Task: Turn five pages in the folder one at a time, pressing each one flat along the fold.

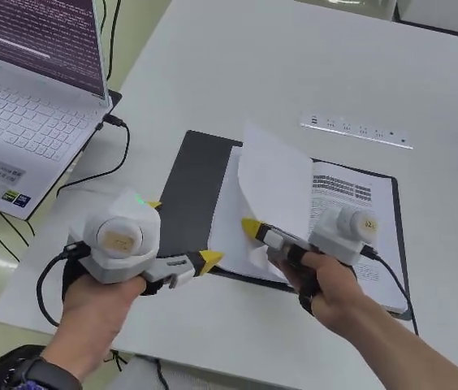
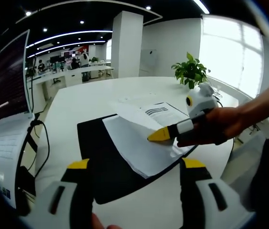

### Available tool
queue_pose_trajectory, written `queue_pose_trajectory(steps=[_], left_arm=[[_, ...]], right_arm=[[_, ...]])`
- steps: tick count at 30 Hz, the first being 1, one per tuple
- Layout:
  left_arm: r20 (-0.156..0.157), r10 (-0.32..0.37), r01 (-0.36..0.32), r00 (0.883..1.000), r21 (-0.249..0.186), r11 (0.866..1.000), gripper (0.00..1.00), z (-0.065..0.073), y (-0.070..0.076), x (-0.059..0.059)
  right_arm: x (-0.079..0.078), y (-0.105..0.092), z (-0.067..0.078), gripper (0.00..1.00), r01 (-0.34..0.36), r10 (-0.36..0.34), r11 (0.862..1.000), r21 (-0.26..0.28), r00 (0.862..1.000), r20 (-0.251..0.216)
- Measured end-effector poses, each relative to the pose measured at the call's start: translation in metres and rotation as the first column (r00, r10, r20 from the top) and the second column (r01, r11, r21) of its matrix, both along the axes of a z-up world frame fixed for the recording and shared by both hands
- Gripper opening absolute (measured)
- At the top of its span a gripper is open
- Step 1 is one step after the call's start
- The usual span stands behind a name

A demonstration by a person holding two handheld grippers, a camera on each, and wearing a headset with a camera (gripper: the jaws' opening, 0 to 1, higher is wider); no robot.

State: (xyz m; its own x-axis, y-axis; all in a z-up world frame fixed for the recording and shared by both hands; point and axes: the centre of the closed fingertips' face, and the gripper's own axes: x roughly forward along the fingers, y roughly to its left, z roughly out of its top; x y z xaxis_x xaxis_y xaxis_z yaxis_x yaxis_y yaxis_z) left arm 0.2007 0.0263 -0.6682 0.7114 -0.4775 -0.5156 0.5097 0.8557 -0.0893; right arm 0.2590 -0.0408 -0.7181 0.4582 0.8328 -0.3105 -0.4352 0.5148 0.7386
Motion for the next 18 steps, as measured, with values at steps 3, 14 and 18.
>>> queue_pose_trajectory(steps=[3, 14, 18], left_arm=[[-0.008, -0.013, 0.014, 1.0, 0.01, 1.0, 0.75, -0.003, -0.001, -0.002], [-0.062, -0.034, 0.035, 0.997, 0.015, 0.999, 0.75, -0.022, 0.001, -0.01], [-0.066, -0.03, 0.031, 0.997, 0.013, 0.999, 0.75, -0.022, 0.004, -0.01]], right_arm=[[0.002, 0.003, -0.008, 0.0, -0.001, 0.001, 1.0, -0.003, 1.0, -0.02], [0.002, 0.014, -0.044, 0.0, 0.017, -0.017, 1.0, 0.003, 0.993, -0.117], [0.004, 0.017, -0.058, 0.0, 0.019, -0.021, 1.0, -0.016, 0.989, -0.143]])
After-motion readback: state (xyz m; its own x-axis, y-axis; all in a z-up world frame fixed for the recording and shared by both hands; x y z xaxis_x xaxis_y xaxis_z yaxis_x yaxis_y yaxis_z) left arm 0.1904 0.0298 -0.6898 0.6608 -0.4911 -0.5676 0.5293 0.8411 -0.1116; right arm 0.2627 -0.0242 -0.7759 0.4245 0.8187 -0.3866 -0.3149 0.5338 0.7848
